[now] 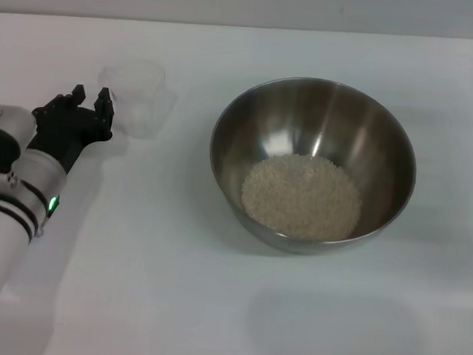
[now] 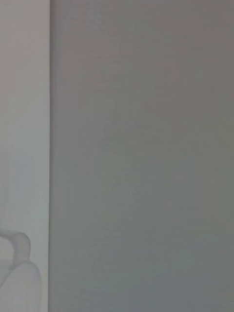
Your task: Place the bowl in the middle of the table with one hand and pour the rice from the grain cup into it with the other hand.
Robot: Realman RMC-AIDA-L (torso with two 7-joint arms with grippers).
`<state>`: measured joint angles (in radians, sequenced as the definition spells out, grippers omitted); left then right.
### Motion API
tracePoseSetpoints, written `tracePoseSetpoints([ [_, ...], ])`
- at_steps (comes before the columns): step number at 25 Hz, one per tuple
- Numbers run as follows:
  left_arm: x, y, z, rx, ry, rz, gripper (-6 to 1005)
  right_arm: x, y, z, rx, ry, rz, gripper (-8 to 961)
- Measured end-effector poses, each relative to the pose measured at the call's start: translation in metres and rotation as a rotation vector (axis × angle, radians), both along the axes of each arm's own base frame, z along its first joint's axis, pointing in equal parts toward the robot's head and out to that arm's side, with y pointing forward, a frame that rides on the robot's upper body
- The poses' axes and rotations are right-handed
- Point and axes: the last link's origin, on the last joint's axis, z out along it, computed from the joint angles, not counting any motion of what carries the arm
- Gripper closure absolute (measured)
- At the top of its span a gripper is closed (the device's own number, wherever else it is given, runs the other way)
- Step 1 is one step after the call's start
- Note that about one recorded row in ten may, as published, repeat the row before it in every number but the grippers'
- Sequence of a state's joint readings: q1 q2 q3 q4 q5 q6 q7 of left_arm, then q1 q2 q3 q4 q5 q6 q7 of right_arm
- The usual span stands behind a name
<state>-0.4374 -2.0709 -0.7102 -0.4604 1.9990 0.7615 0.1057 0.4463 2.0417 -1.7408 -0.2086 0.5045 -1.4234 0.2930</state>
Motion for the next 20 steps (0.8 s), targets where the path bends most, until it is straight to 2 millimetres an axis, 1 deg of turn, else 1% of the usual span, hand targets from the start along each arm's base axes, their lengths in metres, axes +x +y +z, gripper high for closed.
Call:
tracePoseSetpoints([
  [1, -0.001, -0.003, 0.001, 0.006, -0.003, -0.001, 866, 0.000, 0.000, 0.000, 0.000, 0.000, 0.000, 170],
  [6, -0.006, -0.021, 0.004, 0.035, 0.009, -0.039, 642, 0.005, -0.001, -0.001, -0.007, -0.004, -0.023, 170],
  [7, -0.008, -0.032, 0.008, 0.069, 0.020, -0.075, 615, 0.007, -0.001, -0.001, -0.009, -0.006, -0.031, 170],
  [8, -0.008, -0.032, 0.008, 0.069, 0.020, -0.075, 588, 0.008, -0.002, -0.002, -0.015, -0.007, -0.039, 170],
  [10, -0.009, -0.042, 0.013, 0.111, 0.016, -0.107, 534, 0.009, -0.003, -0.006, -0.024, -0.008, -0.049, 170],
  [11, -0.007, -0.049, 0.018, 0.149, 0.002, -0.136, 508, 0.010, -0.004, -0.008, -0.028, -0.008, -0.054, 170],
  [12, -0.004, -0.059, 0.026, 0.211, -0.045, -0.183, 481, 0.012, -0.006, -0.013, -0.041, -0.011, -0.066, 170],
  [13, -0.004, -0.059, 0.026, 0.211, -0.045, -0.183, 455, 0.012, -0.006, -0.013, -0.041, -0.011, -0.066, 170],
  [17, 0.005, -0.074, 0.043, 0.310, -0.142, -0.286, 368, 0.017, -0.008, -0.026, -0.096, -0.017, -0.106, 170],
  [20, 0.008, -0.075, 0.045, 0.321, -0.144, -0.312, 307, 0.018, -0.008, -0.029, -0.113, -0.020, -0.116, 170],
])
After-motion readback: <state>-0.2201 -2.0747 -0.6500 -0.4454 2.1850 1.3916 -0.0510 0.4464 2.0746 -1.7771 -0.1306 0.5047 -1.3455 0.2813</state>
